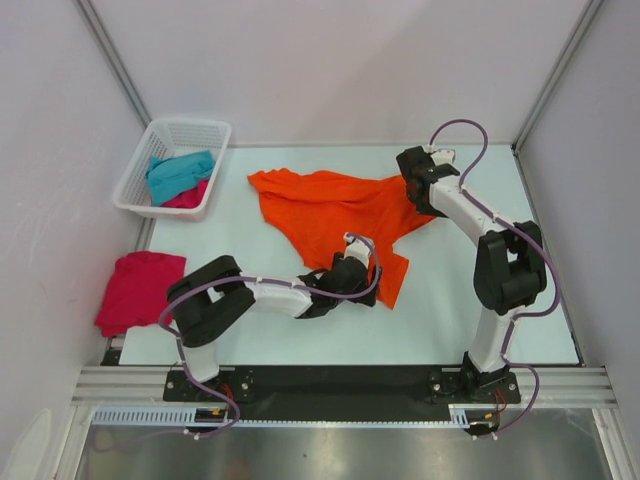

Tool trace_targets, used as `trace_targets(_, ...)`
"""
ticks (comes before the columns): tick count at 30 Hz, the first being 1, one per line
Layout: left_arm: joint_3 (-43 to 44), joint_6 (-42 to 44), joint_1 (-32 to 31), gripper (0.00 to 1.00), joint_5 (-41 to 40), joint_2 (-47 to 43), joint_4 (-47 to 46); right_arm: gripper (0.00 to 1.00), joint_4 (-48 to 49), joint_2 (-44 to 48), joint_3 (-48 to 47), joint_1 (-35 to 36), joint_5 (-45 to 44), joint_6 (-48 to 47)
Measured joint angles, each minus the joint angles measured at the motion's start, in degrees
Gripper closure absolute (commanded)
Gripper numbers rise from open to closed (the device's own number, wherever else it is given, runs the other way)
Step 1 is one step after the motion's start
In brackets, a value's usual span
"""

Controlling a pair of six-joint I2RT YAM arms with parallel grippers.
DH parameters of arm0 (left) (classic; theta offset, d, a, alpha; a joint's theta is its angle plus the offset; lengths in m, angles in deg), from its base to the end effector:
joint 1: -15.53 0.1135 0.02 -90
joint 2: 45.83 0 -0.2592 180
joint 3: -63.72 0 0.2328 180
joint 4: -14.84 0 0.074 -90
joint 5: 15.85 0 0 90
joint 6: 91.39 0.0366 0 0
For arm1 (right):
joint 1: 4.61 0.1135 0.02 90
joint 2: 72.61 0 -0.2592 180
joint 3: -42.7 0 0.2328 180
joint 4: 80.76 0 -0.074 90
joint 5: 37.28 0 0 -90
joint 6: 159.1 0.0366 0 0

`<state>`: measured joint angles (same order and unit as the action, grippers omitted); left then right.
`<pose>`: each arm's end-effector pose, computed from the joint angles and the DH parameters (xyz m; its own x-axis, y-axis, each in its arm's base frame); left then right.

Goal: Fold and stack the t-shirts

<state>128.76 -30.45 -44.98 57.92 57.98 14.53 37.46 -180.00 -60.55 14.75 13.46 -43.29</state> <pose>0.1806 -0.2986 0.1515 -0.6212 0.1511 -0.7689 0.4876 0.8426 -0.2284 0.3581 0.1013 0.2506 -0.7811 0.0829 -0.6189 0.3633 0.8665 -0.3425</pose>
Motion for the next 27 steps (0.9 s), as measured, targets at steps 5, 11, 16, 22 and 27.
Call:
trace_targets(5,0.9,-1.8,-0.1,1.00,2.6,1.0,0.7,0.52,0.0,1.0,0.3,-0.6,-0.2,-0.2)
trace_targets(11,2.1,-2.4,-0.4,1.00,1.8,-1.6,9.7,0.52,0.1,1.1,1.8,-0.7,0.5,0.1)
trace_targets(16,3.3,-1.7,-0.4,1.00,-1.6,-10.7,19.3,0.52,0.6,1.1,3.3,-0.7,2.3,0.7)
trace_targets(22,10.3,0.3,0.9,1.00,-6.1,-20.4,27.2,0.52,2.2,1.1,6.0,-0.3,3.9,1.2)
trace_targets(27,14.7,0.9,5.4,1.00,-7.6,-27.4,34.1,0.51,3.1,1.1,8.5,0.0,6.3,1.6)
